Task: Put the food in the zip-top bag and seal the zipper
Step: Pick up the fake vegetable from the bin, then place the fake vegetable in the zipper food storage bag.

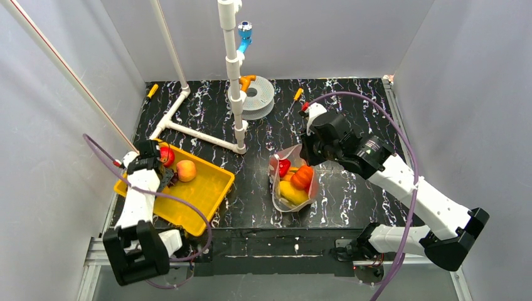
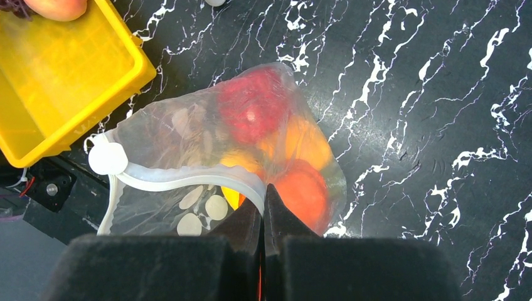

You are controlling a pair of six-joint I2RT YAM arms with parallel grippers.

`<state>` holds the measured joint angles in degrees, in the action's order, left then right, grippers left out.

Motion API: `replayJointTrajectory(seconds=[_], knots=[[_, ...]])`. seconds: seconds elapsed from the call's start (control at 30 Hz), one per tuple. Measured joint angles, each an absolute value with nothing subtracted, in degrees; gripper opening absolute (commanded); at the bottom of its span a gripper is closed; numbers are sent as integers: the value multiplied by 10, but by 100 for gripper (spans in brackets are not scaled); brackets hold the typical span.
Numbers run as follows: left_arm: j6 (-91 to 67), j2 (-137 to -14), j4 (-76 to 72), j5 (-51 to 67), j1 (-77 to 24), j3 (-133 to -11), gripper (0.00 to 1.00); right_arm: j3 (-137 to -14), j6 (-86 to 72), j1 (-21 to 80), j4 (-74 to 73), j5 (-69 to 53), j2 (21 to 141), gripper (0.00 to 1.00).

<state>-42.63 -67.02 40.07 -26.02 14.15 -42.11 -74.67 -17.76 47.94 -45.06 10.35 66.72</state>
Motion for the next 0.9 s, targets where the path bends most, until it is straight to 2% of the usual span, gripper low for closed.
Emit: replayJointTrajectory(seconds=[0.3, 0.6, 0.9], knots=[[-431, -514, 394, -103, 140, -410, 33, -756, -176, 479, -452, 104, 679, 1], [-406, -483, 387, 62, 140, -417, 33, -756, -177, 479, -452, 103, 680, 1], [-416, -460, 242, 378, 105, -421, 34, -755, -179, 479, -449, 101, 679, 1]])
